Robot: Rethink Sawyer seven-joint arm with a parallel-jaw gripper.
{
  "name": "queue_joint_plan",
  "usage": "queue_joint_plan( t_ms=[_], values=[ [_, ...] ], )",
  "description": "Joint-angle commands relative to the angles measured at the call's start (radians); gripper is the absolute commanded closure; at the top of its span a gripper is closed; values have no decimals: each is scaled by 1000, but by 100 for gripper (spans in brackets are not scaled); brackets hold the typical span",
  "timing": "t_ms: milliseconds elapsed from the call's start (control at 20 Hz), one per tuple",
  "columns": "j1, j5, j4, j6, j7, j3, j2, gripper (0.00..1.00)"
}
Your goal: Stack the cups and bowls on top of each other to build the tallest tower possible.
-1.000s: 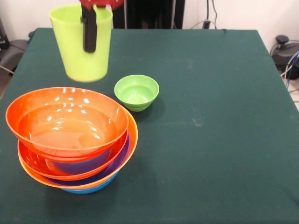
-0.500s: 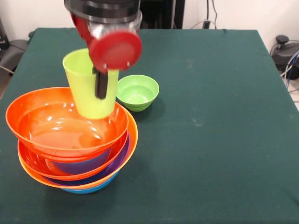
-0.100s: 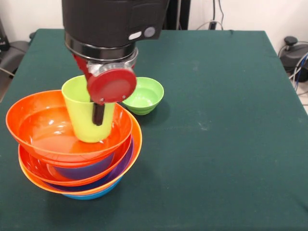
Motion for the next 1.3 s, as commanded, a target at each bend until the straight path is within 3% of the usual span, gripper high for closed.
queue_joint_plan(
  t_ms=[50, 450, 850, 1300],
  values=[
    [-29, -85, 31, -13, -320, 83, -16, 100],
    [-35, -83, 33, -5, -332, 96, -14, 100],
    [-38, -72, 89, -68, -326, 137, 1, 100],
    [-38, -77, 67, -95, -306, 143, 20, 100]
  ],
)
